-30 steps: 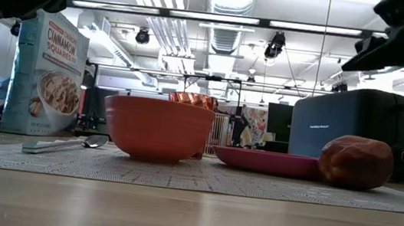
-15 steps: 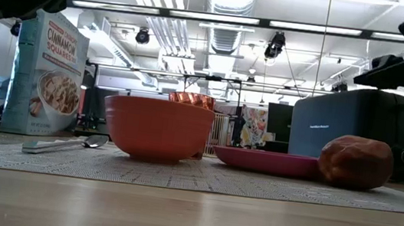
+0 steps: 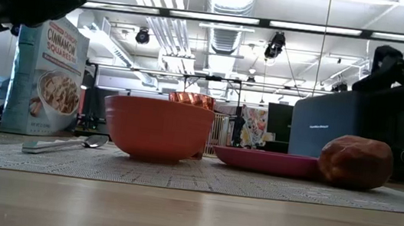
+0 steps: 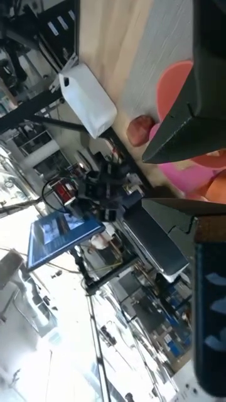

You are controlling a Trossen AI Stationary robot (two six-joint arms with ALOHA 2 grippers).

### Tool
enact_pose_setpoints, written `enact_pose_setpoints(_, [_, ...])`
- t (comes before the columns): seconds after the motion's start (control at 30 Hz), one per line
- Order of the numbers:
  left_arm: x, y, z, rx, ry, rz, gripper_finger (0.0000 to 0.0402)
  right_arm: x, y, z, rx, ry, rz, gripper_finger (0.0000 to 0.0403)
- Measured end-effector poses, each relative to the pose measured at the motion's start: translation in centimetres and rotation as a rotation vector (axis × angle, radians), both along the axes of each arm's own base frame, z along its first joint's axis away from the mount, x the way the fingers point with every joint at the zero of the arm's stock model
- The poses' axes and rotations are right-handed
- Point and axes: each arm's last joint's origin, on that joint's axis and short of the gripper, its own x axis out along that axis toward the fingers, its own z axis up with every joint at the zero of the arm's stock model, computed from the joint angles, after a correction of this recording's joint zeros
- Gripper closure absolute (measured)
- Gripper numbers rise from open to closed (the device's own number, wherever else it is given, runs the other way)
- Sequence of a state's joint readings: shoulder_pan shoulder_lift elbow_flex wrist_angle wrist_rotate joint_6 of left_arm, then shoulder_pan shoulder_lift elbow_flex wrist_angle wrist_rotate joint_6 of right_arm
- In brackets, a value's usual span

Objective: Arrange a breakfast setting
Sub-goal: Return to Home Position

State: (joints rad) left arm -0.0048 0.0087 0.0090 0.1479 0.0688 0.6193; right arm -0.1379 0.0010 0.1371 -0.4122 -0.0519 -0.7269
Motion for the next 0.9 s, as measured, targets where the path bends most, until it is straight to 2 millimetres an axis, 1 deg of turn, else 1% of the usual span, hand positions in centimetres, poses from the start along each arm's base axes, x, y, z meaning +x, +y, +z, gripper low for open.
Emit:
enact_pose_setpoints(0.3, [0.0,0.0,-0.1,0.000,0.007,0.001,0.0318,0.2,0.0,-0.4,-0.025,0.014,0.008,0.0232])
enact_pose_setpoints(0.4, [0.0,0.0,-0.1,0.000,0.007,0.001,0.0318,0.2,0.0,-0.5,0.005,0.022,0.007,0.0232])
enact_pose_setpoints(0.5, [0.0,0.0,-0.1,0.000,0.007,0.001,0.0318,0.2,0.2,-0.4,0.130,0.010,0.052,0.0232])
enact_pose_setpoints(0.67, [0.1,0.0,-0.1,0.000,0.008,0.001,0.0318,0.3,0.2,-0.2,0.407,-0.030,-0.024,0.0232])
enact_pose_setpoints(0.83, [0.1,0.0,-0.1,-0.001,0.015,0.001,0.0318,0.6,0.2,1.5,0.609,-0.216,-0.037,0.0232])
enact_pose_setpoints(0.9, [0.1,0.0,-0.1,-0.001,0.012,0.001,0.0318,0.6,0.1,2.2,0.632,-0.293,-0.016,0.0232])
